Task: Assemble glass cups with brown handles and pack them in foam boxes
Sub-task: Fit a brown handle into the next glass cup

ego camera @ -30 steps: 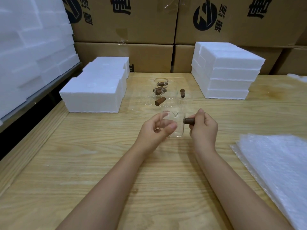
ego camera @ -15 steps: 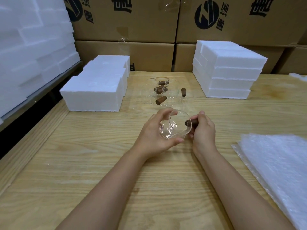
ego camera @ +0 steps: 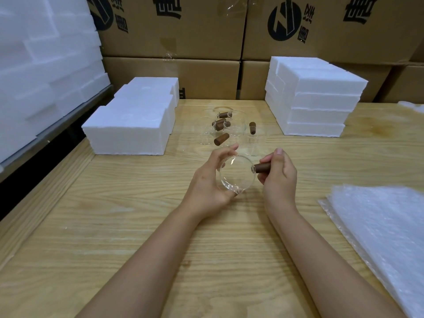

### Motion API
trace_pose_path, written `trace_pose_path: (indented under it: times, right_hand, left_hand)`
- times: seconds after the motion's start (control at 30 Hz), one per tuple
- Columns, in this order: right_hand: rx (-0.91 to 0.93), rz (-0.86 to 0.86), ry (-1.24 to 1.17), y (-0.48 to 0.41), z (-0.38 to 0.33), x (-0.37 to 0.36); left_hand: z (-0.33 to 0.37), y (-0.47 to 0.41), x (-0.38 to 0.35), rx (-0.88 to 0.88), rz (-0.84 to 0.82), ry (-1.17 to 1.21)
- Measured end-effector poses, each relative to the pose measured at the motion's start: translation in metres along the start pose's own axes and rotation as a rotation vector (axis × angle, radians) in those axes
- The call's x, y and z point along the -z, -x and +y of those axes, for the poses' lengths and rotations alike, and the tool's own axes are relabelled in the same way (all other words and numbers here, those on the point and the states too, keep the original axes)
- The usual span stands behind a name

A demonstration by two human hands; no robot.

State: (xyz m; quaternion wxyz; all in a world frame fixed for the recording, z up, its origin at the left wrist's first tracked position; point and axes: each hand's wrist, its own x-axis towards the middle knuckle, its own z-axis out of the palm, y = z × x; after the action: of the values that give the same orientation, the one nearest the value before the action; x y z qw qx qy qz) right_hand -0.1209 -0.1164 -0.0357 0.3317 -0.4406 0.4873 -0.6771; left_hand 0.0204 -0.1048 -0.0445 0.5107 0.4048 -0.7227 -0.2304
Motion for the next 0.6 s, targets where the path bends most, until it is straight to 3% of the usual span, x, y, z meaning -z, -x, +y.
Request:
trace_pose_path:
  times: [0.27, 0.4, 0.6]
  right_hand:
    - [-0.119, 0.025, -0.021, -0.007, 0.003, 0.004]
    - [-0.030, 0.004, 0.003, -0.004, 0.001, 0.004]
    - [0.085, -0.183, 0.123, 0.005, -0.003, -0.001]
  left_hand:
    - [0.006, 0.003, 0.002, 0.079, -0.020, -0.050]
    - [0.008, 0.004, 0.003, 0.192, -0.057, 0.021]
    - [0.000, 0.000, 0.008, 0.359, -0.067, 0.164]
